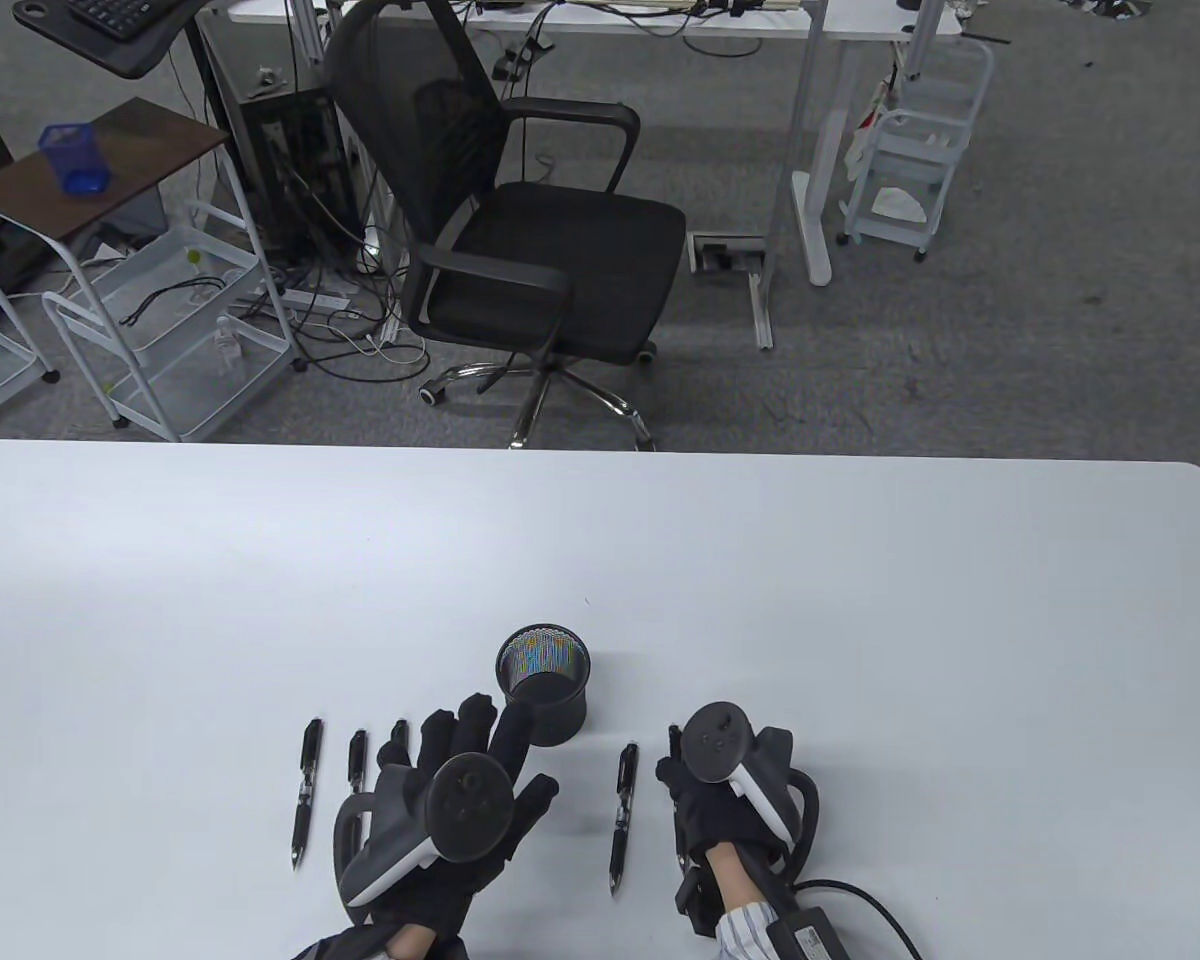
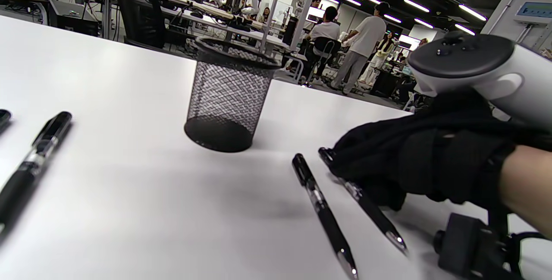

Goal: Press to open click pens

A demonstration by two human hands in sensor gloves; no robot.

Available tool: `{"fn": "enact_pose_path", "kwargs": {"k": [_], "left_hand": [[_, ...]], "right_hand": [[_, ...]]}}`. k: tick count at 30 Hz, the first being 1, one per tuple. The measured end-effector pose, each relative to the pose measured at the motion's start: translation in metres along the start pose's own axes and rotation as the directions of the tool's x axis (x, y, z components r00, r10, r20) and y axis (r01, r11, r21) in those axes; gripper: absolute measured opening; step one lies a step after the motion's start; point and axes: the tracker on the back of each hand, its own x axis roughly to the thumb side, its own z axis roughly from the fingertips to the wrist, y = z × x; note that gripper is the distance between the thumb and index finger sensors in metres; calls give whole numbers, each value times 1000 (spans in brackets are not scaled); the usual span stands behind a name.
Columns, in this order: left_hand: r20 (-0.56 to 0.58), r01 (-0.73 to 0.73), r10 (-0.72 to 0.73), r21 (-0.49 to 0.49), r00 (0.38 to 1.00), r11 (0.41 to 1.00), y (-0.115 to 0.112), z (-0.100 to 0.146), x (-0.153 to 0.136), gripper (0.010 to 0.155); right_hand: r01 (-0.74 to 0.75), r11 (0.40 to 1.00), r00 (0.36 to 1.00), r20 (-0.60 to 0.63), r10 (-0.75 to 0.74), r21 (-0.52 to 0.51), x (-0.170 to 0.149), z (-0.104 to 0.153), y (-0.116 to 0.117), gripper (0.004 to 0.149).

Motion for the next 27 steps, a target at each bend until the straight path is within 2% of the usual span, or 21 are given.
{"fn": "enact_pose_path", "kwargs": {"k": [16, 21, 27], "left_hand": [[-6, 7, -7, -6, 1000, 1000, 0, -1, 1, 67], [-7, 2, -2, 0, 1000, 1000, 1, 0, 0, 67], [-3, 0, 0, -2, 1000, 1000, 1, 0, 0, 67]], "right_hand": [[48, 999, 999, -9, -48, 18, -2, 0, 0, 59], [106, 993, 994, -20, -105, 54, -5, 1, -4, 63], [133, 990, 991, -23, -132, 39, -10, 6, -16, 65]]}}
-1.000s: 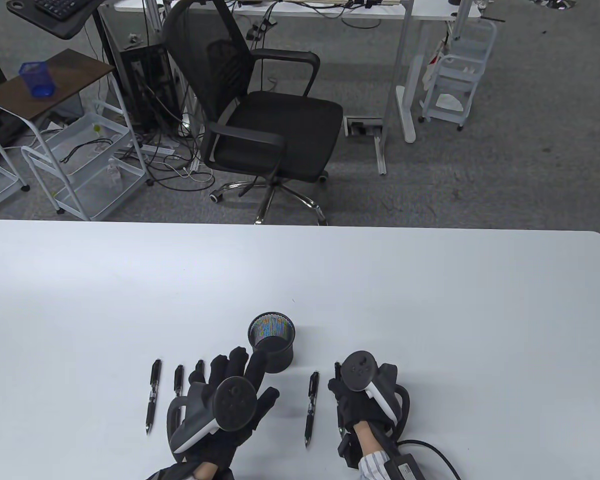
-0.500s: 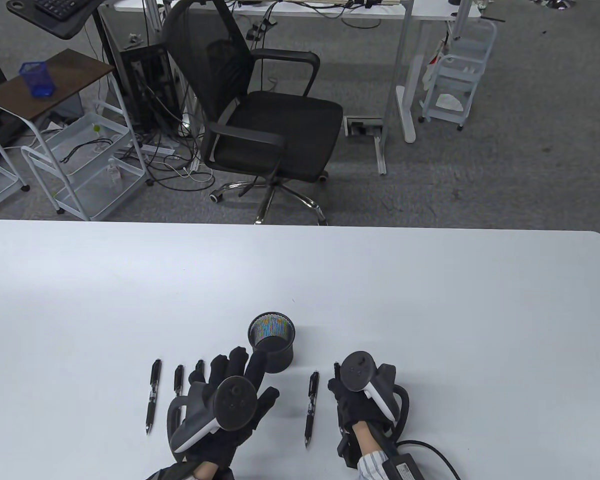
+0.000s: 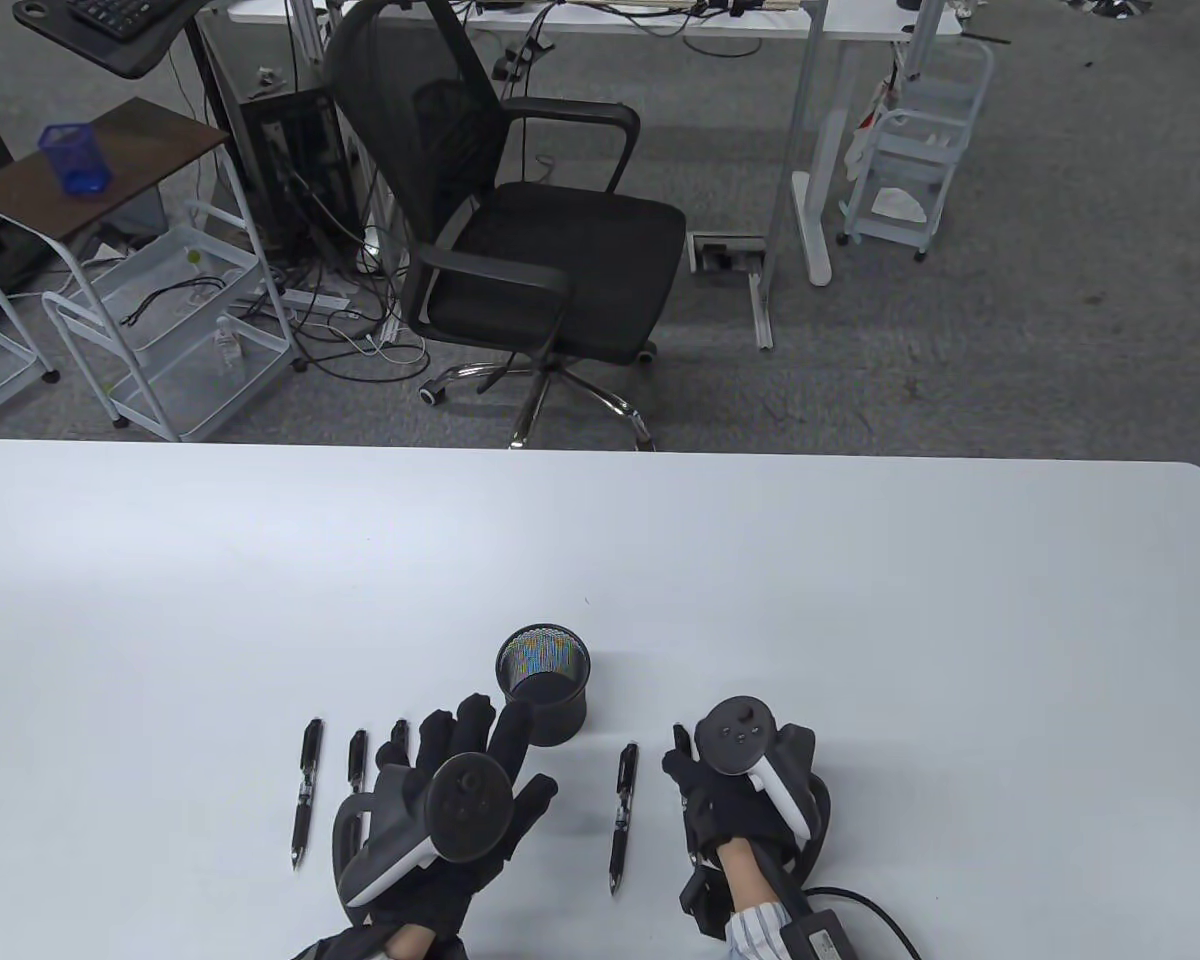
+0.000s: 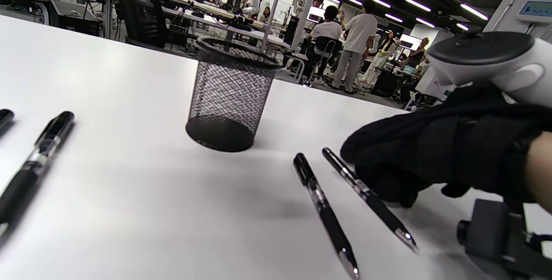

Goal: Press to open click pens

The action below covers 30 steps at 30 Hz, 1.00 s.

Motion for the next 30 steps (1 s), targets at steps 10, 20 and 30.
{"fn": "enact_pose_path", "kwargs": {"k": [10, 20, 30], "left_hand": [[5, -2, 2, 6, 1000, 1000, 0, 1, 0, 67], [7, -5, 4, 29, 1000, 1000, 2, 3, -2, 67], [9, 1, -1, 37, 1000, 999, 2, 3, -2, 66]], "right_hand": [[163, 956, 979, 162, -125, -244, 13, 37, -56, 64], [238, 861, 924, 377, -58, -449, 46, 81, -86, 60], [247, 864, 830, 556, 46, -440, 68, 96, -78, 63]]}}
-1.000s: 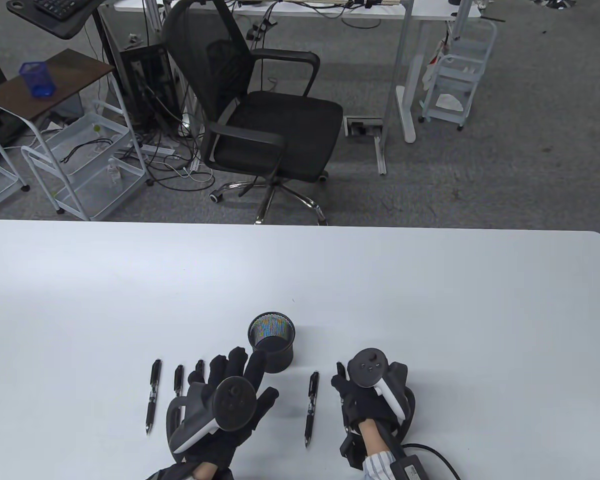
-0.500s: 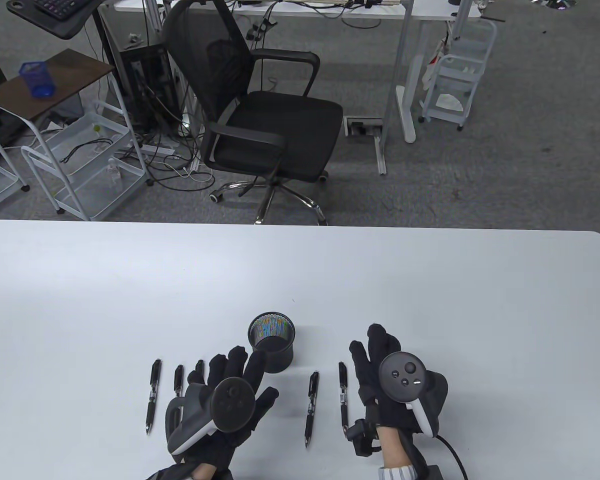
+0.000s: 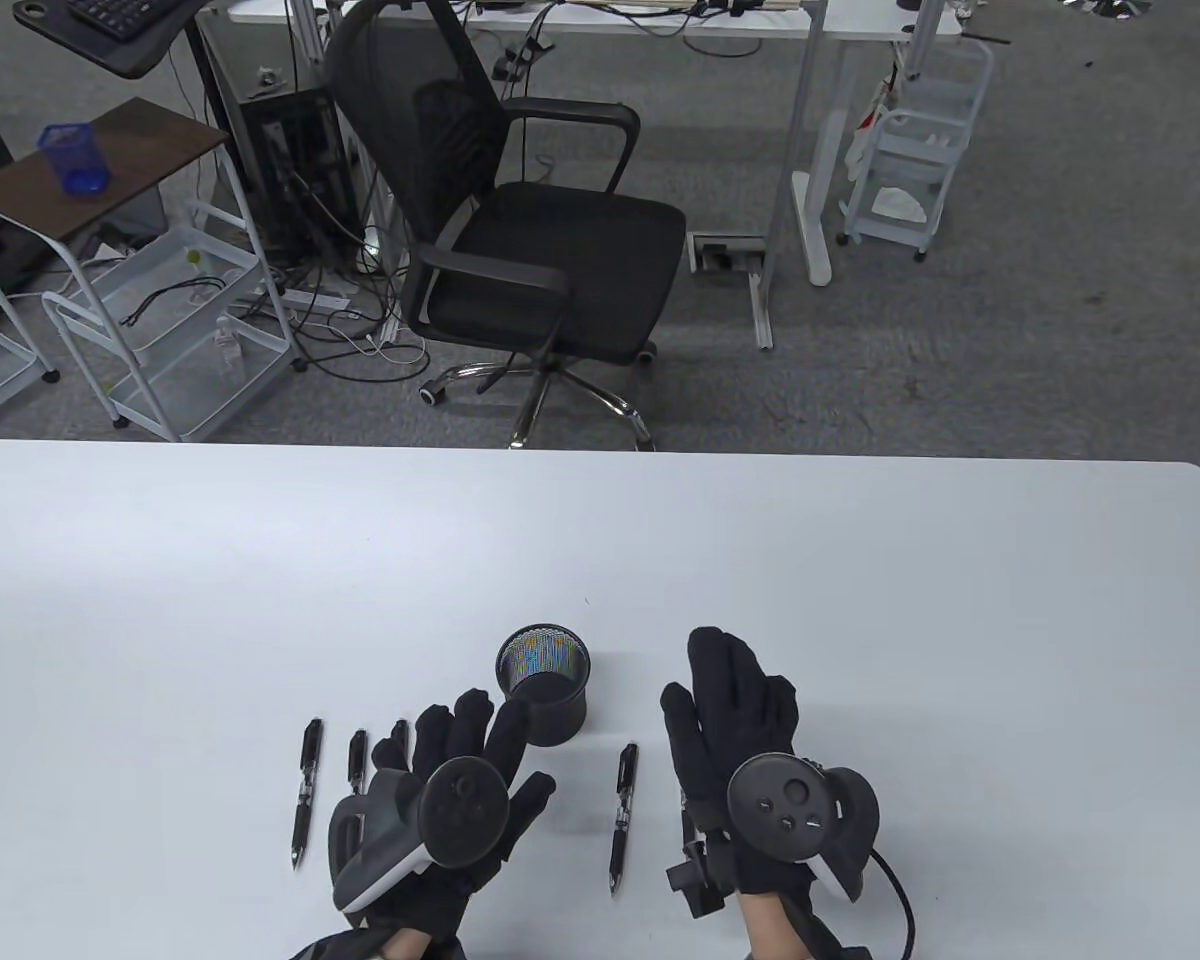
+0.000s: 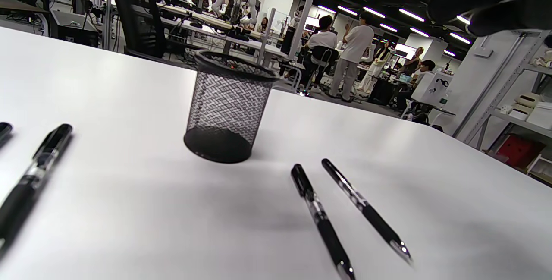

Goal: Press to open click pens

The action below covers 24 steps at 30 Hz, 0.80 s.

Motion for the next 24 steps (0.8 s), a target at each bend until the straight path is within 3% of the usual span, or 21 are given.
{"fn": "enact_pose_path", "kwargs": {"k": [8, 24], "left_hand": [[2, 5, -5, 9, 1000, 1000, 0, 1, 0, 66], [21, 22, -23, 20, 1000, 1000, 0, 0, 0, 65]], "right_hand": [[-112, 990, 987, 123, 102, 81, 9, 1, 12, 69], [-228, 916, 966, 193, 171, 331, 5, 2, 50, 75]]}}
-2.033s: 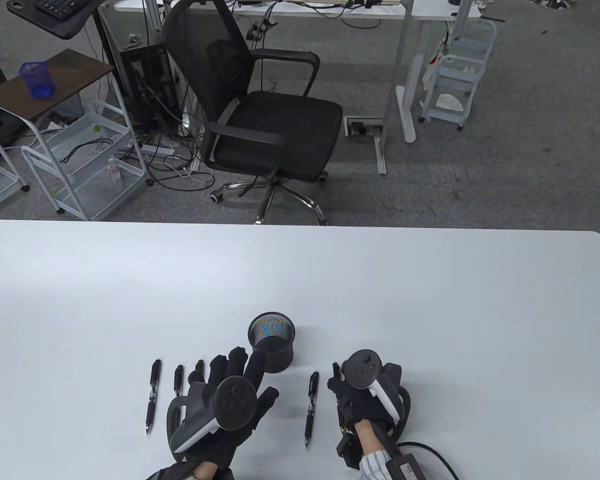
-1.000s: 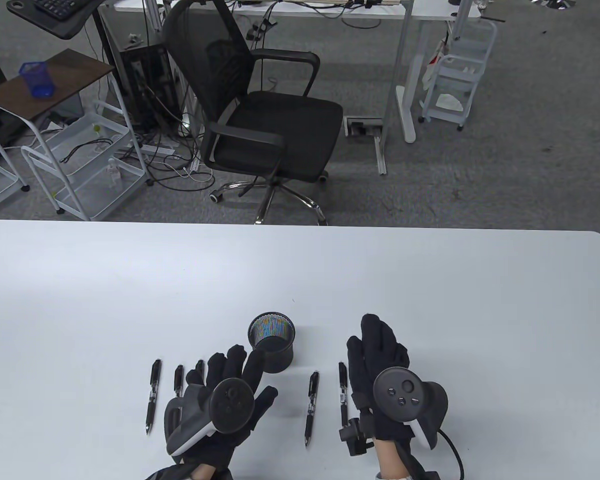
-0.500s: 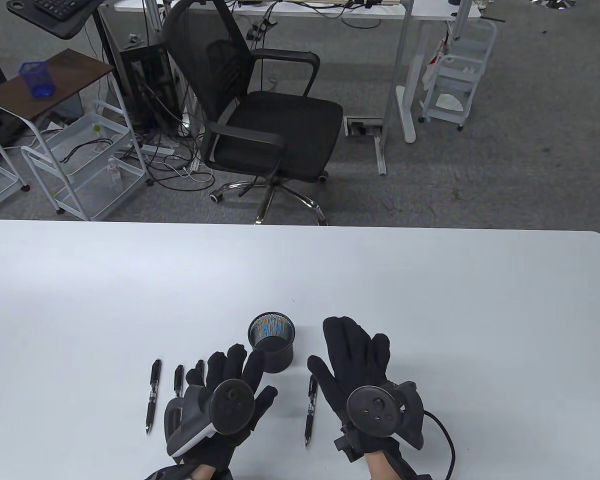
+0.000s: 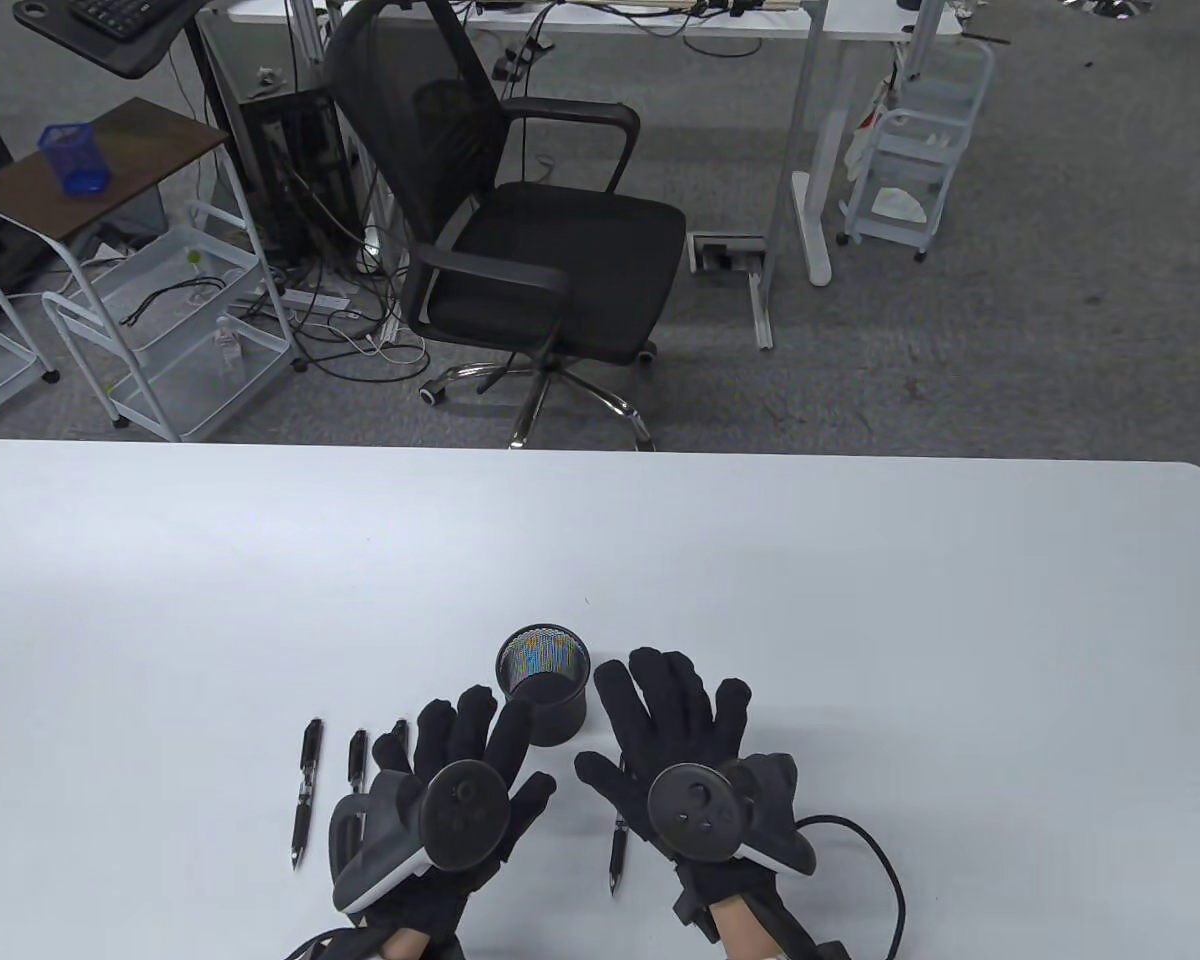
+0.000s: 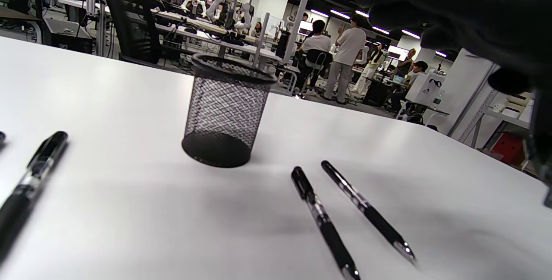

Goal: Press to open click pens

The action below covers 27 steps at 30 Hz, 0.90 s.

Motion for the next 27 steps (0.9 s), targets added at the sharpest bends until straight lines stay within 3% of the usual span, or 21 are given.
{"fn": "enact_pose_path", "kwargs": {"k": [14, 27], "left_hand": [[22, 68, -69, 48, 997, 997, -1, -3, -1, 66], [15, 105, -105, 19, 994, 994, -4, -6, -2, 70]], "right_hand": [[-8, 967, 1000, -4, 9, 253, 6, -6, 20, 77], [-8, 970, 1000, -1, 8, 245, 6, -7, 21, 76]]}}
